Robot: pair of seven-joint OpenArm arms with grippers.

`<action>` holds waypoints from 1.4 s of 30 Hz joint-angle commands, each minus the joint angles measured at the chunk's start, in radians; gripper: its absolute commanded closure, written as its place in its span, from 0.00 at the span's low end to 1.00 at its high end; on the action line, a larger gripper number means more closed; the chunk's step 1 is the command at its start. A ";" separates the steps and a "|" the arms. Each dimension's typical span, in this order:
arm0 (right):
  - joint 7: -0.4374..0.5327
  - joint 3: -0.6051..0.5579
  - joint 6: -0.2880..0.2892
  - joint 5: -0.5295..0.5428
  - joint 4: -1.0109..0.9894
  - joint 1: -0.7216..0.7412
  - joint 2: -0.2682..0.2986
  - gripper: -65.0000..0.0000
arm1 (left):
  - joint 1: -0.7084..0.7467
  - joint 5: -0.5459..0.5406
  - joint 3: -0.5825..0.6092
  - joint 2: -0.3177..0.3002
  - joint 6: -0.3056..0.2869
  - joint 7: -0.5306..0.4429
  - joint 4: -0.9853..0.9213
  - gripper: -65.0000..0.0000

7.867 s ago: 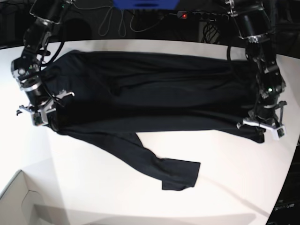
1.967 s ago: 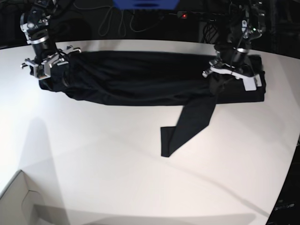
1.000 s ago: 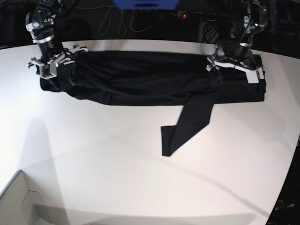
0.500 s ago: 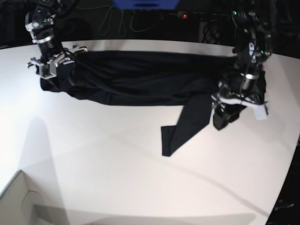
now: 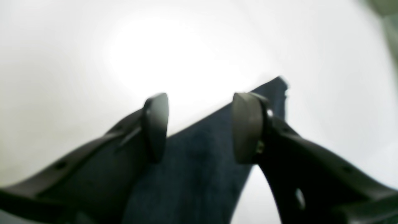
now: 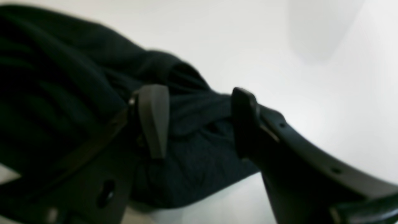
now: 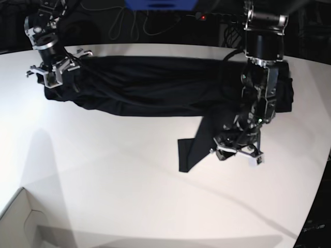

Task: Layout the t-shirt on the table in an organized manner, then fold the t-shirt properly
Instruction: 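Release the sleeve and reach the left gripper toward the remaining sleeve end, then grasp the hanging sleeve end with the left gripper and tuck it onto the strip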

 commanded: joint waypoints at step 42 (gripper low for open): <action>0.030 -0.003 -0.004 0.015 0.018 0.051 -0.012 0.50 | 0.149 -0.081 -0.164 -0.110 -0.005 0.189 0.394 1.00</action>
